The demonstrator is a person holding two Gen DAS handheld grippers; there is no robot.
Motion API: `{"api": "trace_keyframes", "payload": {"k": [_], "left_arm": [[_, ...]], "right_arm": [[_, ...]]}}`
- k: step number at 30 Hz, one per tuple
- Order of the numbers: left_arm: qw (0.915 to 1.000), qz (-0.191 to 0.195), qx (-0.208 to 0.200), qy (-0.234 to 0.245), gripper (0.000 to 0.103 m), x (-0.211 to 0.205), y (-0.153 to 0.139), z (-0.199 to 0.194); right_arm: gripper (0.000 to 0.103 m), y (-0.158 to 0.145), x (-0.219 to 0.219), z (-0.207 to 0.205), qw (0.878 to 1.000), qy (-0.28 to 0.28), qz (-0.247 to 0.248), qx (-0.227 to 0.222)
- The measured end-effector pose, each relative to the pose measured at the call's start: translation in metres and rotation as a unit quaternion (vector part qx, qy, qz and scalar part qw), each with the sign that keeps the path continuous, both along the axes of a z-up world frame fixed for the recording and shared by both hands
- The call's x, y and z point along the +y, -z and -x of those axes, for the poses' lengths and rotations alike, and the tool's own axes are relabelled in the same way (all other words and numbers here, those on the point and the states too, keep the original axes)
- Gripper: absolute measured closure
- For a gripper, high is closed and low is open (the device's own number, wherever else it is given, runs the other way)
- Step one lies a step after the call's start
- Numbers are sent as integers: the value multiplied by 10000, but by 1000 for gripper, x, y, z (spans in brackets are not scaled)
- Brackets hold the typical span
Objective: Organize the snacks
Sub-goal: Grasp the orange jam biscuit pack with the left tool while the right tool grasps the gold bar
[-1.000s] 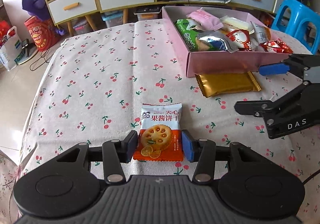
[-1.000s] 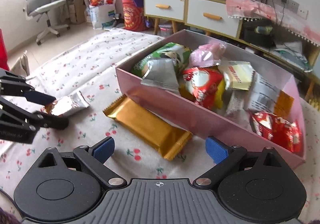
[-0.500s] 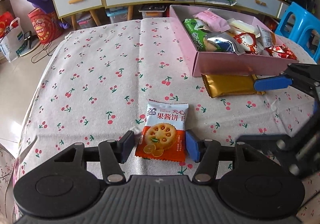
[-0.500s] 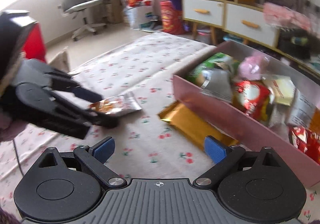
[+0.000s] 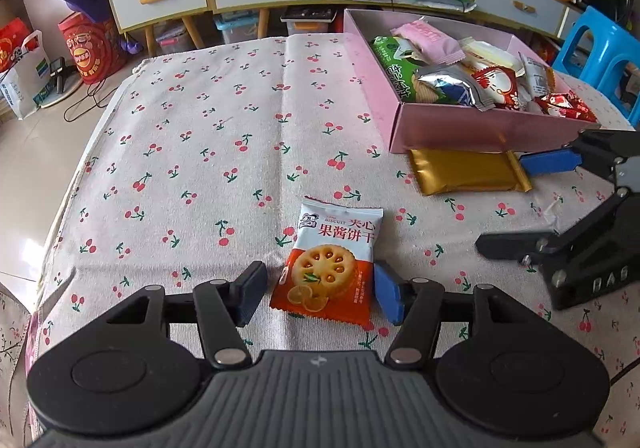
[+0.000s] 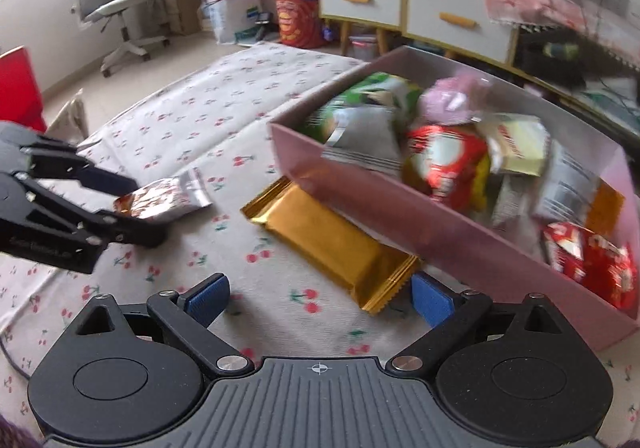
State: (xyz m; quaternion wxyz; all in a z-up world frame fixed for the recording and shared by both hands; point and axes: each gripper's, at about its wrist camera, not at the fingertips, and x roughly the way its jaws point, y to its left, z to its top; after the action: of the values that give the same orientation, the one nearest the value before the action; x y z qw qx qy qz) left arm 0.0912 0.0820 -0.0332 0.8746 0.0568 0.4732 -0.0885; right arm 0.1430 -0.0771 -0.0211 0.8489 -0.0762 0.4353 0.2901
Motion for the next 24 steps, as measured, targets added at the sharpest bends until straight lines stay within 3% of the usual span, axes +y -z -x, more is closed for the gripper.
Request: {"api": "trace_keyframes", "payload": {"k": [7, 13, 18, 24], "left_arm": [[10000, 24, 17, -16, 46, 3, 0, -1], [10000, 8, 13, -35, 46, 2, 0, 0], [10000, 17, 3, -40, 45, 2, 0, 0], [10000, 19, -16, -54, 44, 2, 1, -2]], "right_arm": [[6, -15, 18, 18, 9967, -798, -128, 18], [7, -17, 19, 13, 9985, -472, 122, -245], [21, -6, 29, -1, 9983, -385, 299, -316], [36, -4, 38, -10, 9990, -246, 174, -343]]}}
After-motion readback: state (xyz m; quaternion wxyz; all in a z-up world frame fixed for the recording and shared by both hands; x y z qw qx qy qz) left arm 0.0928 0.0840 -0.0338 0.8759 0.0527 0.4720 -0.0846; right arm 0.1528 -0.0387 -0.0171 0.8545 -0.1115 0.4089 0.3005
